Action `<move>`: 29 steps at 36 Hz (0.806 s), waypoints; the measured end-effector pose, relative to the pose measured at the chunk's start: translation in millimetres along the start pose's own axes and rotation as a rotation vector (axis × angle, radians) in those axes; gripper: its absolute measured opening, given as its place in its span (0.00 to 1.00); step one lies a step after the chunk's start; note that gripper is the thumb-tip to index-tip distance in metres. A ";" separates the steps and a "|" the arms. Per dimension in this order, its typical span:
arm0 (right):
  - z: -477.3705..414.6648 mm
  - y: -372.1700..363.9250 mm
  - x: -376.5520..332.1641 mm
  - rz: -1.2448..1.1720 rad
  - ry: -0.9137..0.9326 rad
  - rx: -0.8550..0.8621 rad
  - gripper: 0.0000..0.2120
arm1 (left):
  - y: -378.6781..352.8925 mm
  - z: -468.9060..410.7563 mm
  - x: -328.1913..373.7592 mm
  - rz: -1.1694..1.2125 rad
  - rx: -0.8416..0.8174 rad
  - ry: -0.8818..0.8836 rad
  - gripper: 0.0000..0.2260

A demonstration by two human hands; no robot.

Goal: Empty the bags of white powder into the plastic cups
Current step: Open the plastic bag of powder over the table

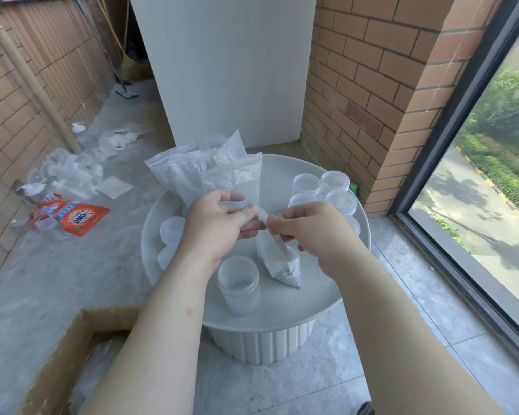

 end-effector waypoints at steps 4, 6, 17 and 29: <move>-2.6 -2.0 3.4 -0.015 -0.016 0.006 0.09 | 0.8 1.0 0.8 0.005 0.009 0.011 0.13; -2.9 -5.1 2.6 0.009 -0.007 -0.006 0.10 | 1.6 1.0 1.8 0.016 0.023 0.016 0.12; -1.7 -14.6 -2.0 0.122 0.082 -0.054 0.18 | 0.9 -3.2 -2.5 -0.021 0.042 0.008 0.15; -5.3 -13.4 0.7 0.096 0.069 -0.001 0.17 | 2.3 -3.2 -5.6 0.002 0.067 0.016 0.16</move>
Point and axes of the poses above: each hand's wrist, its own z-axis away from the middle knuckle, its own y-axis out of the back of the hand, x = y × z, the point moved 10 cm from there along -z, towards the middle knuckle, and after that the axes turned 3 degrees about x, right-handed, at the moved point
